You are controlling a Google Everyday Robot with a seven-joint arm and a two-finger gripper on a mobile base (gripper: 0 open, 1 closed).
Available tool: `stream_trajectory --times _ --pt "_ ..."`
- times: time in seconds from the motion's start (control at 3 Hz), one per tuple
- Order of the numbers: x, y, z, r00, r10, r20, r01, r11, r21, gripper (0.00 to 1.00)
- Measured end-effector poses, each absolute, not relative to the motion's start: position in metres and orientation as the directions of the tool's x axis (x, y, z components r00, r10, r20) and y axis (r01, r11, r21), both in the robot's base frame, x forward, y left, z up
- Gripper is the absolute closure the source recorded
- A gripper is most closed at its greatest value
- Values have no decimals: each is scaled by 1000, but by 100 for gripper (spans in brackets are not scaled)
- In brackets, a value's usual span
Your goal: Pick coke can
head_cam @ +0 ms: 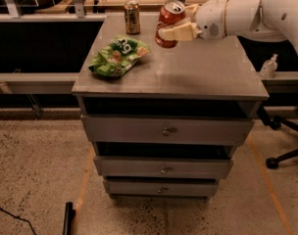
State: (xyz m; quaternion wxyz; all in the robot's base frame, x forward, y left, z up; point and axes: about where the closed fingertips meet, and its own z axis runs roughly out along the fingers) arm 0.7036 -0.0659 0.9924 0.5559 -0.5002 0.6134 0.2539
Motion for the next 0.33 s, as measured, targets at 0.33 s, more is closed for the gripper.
stream_trajectory --times 0.33 --pt "704 -66 992 119 -331 -936 -896 371 -245 100"
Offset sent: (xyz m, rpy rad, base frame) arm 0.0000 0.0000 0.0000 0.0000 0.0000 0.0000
